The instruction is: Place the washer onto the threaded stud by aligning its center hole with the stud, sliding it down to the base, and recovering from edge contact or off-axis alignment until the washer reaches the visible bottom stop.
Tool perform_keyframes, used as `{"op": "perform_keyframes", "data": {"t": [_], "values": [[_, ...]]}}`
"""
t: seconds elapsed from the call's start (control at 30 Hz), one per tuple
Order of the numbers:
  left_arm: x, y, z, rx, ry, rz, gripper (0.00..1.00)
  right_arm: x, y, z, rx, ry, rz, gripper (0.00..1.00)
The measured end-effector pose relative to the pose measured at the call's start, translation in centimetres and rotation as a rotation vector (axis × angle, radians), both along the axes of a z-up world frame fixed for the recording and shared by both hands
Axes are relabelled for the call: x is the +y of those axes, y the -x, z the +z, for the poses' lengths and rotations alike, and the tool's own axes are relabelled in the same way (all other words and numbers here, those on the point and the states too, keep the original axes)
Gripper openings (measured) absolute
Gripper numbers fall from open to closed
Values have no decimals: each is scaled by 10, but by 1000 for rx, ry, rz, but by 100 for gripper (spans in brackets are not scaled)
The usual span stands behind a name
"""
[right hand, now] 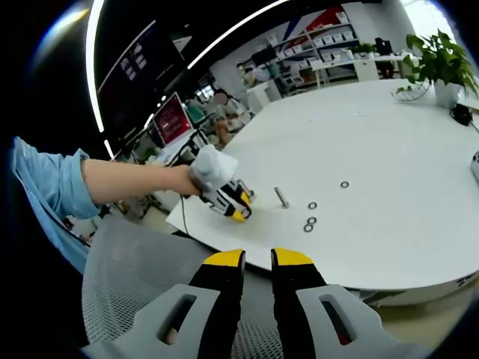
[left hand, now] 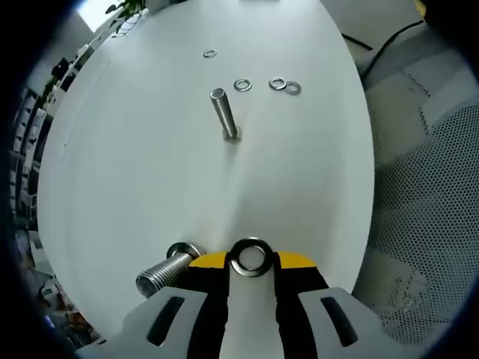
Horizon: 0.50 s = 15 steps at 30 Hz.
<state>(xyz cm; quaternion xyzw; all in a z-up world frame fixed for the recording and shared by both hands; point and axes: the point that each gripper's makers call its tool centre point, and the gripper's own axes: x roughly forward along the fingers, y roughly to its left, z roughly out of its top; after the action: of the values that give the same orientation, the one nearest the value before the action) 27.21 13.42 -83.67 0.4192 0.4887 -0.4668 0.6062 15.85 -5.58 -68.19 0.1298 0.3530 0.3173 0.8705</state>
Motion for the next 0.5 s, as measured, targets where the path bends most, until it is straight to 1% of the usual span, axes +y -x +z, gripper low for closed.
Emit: {"op": "perform_keyframes", "data": {"t": [0.2,0.33,0.4,0.43,0.5], "values": [[0,1,-1,-30,15,-5,20,0,0,0,-1,-1,1,17],[0,0,0,-56,31,-32,20,0,0,1,-3,-2,-1,17],[0,-3,0,-60,42,-4,20,0,0,1,-5,-4,-3,17],[0,-3,0,-63,44,-6,20,0,0,1,-5,-4,-4,17],[0,-7,1,-97,43,-23,19,0,0,1,-4,-4,-3,17]]}}
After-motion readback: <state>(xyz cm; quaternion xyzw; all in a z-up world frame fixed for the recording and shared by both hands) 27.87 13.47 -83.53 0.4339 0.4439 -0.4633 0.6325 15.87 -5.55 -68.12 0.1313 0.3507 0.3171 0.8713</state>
